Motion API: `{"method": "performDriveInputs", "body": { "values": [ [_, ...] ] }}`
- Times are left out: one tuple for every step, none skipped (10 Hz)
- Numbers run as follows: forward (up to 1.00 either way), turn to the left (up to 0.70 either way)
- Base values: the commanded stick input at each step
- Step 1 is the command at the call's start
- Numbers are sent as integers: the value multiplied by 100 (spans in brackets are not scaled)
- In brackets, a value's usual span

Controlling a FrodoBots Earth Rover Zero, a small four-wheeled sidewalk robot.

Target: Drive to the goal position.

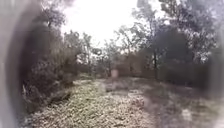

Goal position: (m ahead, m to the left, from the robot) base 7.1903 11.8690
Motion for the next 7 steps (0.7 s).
{"method": "performDriveInputs", "body": {
  "values": [
    [75, 0],
    [81, 0],
    [85, 0],
    [85, 0],
    [85, 0],
    [85, 0],
    [85, 0]
  ]
}}
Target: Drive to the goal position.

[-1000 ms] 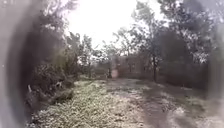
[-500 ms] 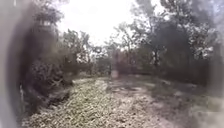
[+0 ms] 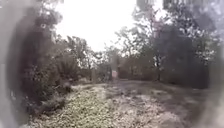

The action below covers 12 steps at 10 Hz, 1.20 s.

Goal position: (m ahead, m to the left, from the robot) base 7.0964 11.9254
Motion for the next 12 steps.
{"method": "performDriveInputs", "body": {
  "values": [
    [85, 0],
    [85, 0],
    [85, 0],
    [85, 0],
    [85, 0],
    [85, 0],
    [85, 0],
    [85, 0],
    [85, 0],
    [85, 0],
    [85, 0],
    [85, 0]
  ]
}}
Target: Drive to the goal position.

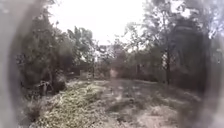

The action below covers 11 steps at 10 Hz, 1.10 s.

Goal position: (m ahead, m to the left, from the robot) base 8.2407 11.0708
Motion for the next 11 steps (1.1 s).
{"method": "performDriveInputs", "body": {
  "values": [
    [85, 0],
    [85, 0],
    [85, 0],
    [85, 0],
    [85, 0],
    [85, 0],
    [85, 0],
    [85, 0],
    [85, 0],
    [85, 0],
    [85, 0]
  ]
}}
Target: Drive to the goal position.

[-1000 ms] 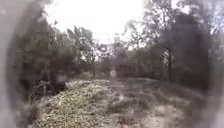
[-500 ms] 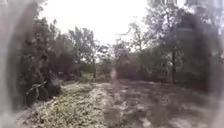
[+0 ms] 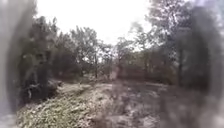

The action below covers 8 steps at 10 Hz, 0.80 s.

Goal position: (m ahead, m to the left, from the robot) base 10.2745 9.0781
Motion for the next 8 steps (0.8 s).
{"method": "performDriveInputs", "body": {
  "values": [
    [85, 0],
    [85, 0],
    [85, 0],
    [85, 0],
    [85, 0],
    [85, 0],
    [85, 0],
    [85, 0]
  ]
}}
